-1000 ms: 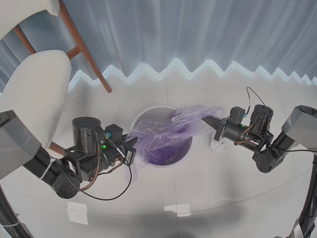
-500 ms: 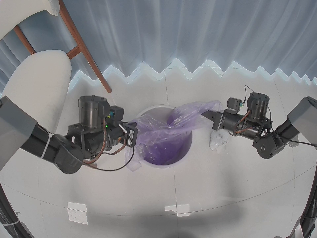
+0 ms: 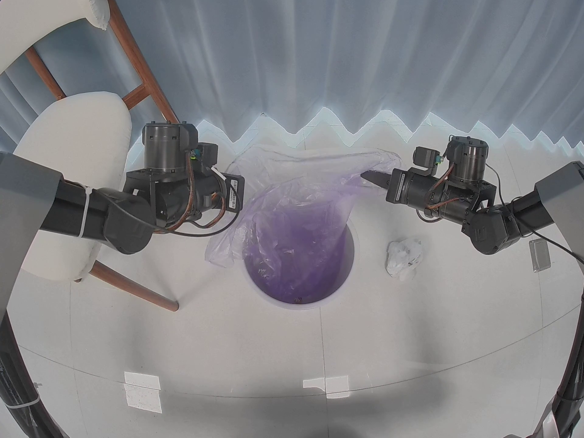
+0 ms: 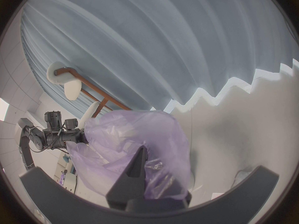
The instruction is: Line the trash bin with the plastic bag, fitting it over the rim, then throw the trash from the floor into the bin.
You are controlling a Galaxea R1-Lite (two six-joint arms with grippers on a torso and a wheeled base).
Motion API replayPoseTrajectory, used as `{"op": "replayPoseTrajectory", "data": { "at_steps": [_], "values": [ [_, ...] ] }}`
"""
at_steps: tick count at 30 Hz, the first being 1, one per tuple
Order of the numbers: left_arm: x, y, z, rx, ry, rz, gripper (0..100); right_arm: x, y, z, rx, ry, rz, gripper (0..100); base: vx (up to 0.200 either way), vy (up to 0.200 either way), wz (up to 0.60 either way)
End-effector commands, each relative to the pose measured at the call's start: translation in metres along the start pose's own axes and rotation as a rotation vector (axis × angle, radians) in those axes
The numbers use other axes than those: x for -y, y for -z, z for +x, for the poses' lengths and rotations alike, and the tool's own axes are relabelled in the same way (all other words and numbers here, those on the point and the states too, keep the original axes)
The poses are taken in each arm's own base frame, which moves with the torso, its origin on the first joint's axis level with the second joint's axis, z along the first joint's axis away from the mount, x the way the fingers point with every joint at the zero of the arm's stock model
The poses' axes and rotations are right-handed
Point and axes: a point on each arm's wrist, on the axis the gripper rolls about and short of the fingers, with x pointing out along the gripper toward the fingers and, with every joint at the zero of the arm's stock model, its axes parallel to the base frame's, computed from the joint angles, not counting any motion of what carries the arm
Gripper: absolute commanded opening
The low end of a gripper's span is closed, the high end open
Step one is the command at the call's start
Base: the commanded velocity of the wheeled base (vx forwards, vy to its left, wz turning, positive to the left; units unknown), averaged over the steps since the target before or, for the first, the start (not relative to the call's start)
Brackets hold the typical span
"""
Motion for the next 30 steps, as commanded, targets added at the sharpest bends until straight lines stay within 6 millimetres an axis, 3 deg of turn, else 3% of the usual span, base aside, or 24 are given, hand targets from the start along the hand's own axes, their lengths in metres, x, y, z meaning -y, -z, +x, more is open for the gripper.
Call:
{"op": "replayPoseTrajectory", "data": {
  "at_steps": [1, 11, 18, 23, 30],
  "values": [
    [-0.007, 0.002, 0.023, 0.004, -0.02, -0.007, 0, 0.013, 0.002, 0.009, 0.011, 0.04, 0.004, 0, 0.0, 0.0, 0.0],
    [-0.011, 0.001, 0.019, -0.072, -0.025, -0.002, 0, 0.016, 0.008, 0.008, 0.004, 0.059, 0.046, 0, 0.0, 0.0, 0.0],
    [-0.008, -0.005, 0.018, -0.074, -0.017, 0.0, 0, 0.016, 0.013, 0.005, -0.012, 0.064, 0.051, 0, 0.2, 0.0, 0.0],
    [-0.005, 0.0, 0.016, -0.09, -0.018, -0.009, 0, 0.013, 0.017, -0.001, -0.033, 0.07, 0.059, 0, 0.2, 0.0, 0.0],
    [-0.001, 0.014, 0.0, -0.151, -0.012, -0.001, 0, 0.014, 0.018, -0.006, -0.043, 0.079, 0.067, 0, 0.0, 0.0, 0.0]
  ]
}}
